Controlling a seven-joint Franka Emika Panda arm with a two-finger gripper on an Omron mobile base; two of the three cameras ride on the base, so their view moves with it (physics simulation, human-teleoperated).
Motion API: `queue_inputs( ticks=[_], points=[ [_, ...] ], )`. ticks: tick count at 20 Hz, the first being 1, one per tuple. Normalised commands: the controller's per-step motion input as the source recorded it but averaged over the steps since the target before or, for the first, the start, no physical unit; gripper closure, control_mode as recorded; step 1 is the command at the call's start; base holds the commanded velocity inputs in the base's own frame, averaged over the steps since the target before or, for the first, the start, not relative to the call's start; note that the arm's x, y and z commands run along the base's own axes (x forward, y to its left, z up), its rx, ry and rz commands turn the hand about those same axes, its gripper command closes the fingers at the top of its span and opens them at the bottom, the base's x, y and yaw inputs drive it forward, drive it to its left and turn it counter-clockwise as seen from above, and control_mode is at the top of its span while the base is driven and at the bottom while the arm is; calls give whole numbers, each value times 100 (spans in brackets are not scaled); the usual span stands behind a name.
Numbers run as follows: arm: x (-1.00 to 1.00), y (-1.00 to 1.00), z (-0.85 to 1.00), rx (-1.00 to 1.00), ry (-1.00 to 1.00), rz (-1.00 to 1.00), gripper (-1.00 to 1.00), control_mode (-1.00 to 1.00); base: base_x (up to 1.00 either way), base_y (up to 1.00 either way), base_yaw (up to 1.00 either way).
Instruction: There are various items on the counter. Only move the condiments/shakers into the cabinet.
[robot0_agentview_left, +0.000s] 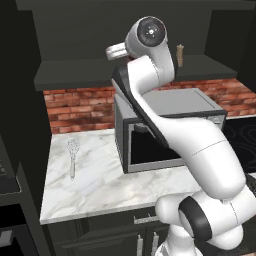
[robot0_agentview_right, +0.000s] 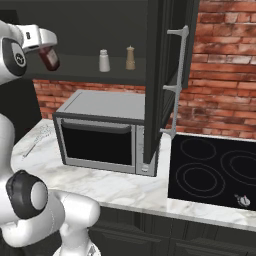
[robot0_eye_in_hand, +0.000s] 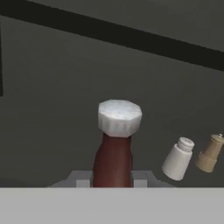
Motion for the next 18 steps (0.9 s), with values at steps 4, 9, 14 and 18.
queue_inputs(
  ticks=[4,9,14,18],
  points=[
    [41,-3,-13,0,5,0,100,-100,0,0,0],
    [36,-4,-20,3,12,0,100,-100,0,0,0],
    [38,0,-19,4,4,0,100,-100,0,0,0],
    [43,0,-9,3,0,0,100,-100,0,0,0]
  ],
)
